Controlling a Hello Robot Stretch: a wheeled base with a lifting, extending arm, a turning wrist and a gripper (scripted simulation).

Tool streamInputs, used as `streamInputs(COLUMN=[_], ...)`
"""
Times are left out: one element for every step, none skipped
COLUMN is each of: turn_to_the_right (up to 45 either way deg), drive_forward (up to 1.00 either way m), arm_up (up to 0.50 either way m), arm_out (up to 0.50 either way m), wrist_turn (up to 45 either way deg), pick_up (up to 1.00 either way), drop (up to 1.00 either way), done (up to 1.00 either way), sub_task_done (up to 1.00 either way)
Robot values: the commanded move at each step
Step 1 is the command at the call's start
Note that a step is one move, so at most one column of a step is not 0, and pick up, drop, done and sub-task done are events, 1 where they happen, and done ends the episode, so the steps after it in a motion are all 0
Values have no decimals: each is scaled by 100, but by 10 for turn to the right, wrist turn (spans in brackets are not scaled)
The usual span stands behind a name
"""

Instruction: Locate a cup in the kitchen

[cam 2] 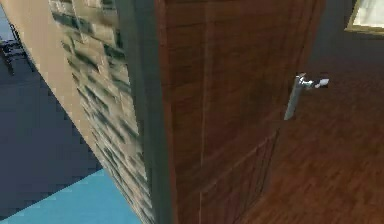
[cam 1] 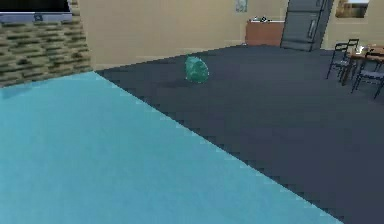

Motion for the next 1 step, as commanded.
streamInputs(turn_to_the_right=[-390], drive_forward=[0], arm_up=[0], arm_out=[0], wrist_turn=[0], pick_up=[0], drop=[0], done=[0], sub_task_done=[0])
